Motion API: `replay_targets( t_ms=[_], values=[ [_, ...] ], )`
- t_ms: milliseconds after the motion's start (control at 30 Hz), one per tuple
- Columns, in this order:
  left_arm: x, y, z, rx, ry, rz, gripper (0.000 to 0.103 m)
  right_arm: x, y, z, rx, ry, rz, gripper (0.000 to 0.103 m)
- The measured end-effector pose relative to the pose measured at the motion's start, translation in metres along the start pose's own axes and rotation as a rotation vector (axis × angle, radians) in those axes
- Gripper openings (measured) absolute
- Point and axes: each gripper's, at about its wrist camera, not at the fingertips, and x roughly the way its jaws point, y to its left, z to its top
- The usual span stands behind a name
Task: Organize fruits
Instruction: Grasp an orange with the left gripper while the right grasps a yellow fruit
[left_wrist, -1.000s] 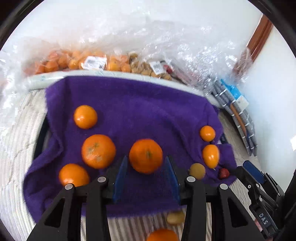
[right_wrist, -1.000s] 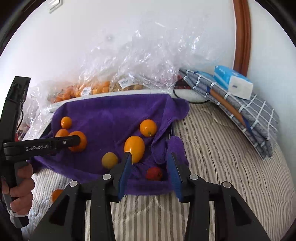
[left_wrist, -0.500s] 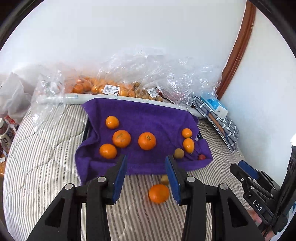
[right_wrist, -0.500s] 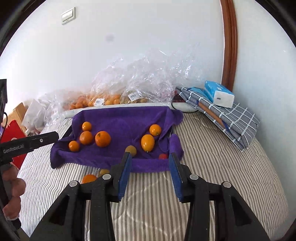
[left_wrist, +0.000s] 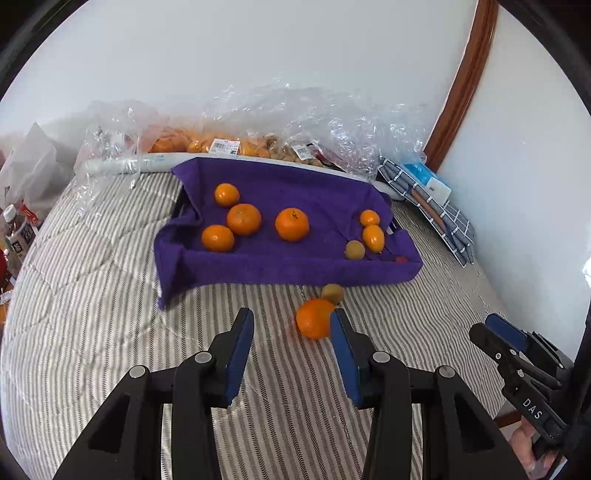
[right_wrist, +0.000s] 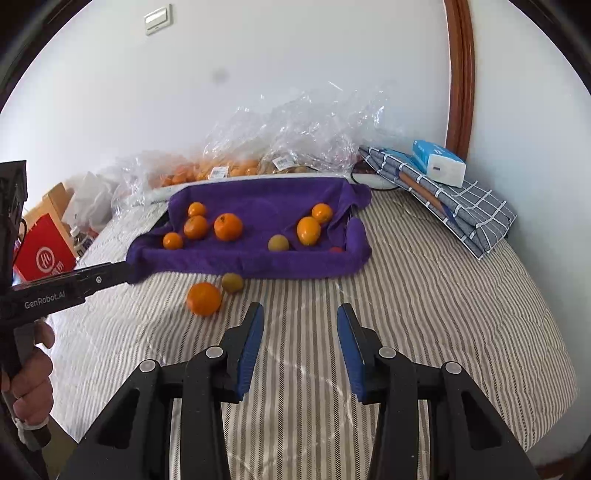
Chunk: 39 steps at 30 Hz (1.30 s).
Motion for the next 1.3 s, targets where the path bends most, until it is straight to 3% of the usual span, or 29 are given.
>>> replay_targets(
  t_ms=[67, 167, 267, 600, 733, 833, 1000, 1300],
  values=[
    [0.011, -0.007, -0.004, 0.022, 0.028, -0.005, 0.041, 0.002, -0.002, -0.006, -0.001, 0.004, -0.005, 0.039],
    [0.030, -0.018, -0.007, 0.043, 0.079, -0.010, 0.055, 0.006, -0.010, -0.013, 0.017, 0.028, 0.015, 0.035],
    [0.047, -0.023, -0.008, 0.048, 0.095, -0.011, 0.060, 0.009, -0.016, -0.016, 0.020, 0.031, 0.005, 0.035],
    [0.097, -0.024, -0.005, 0.039, 0.147, 0.011, 0.061, 0.029, -0.036, -0.021, 0.054, 0.029, -0.006, 0.035],
    [0.102, -0.028, -0.005, 0.070, 0.123, 0.033, 0.059, 0.036, -0.034, -0.022, 0.049, 0.035, -0.015, 0.035],
    [0.101, -0.026, -0.005, 0.088, 0.119, 0.036, 0.040, 0.043, -0.031, -0.025, 0.049, 0.042, -0.015, 0.035],
    [0.088, -0.007, -0.003, 0.053, 0.138, -0.014, 0.039, 0.053, -0.018, -0.024, 0.032, 0.074, -0.021, 0.035],
    [0.047, 0.043, -0.005, 0.008, 0.074, 0.043, 0.039, 0.076, 0.021, -0.010, -0.034, 0.074, -0.002, 0.035]
  ],
)
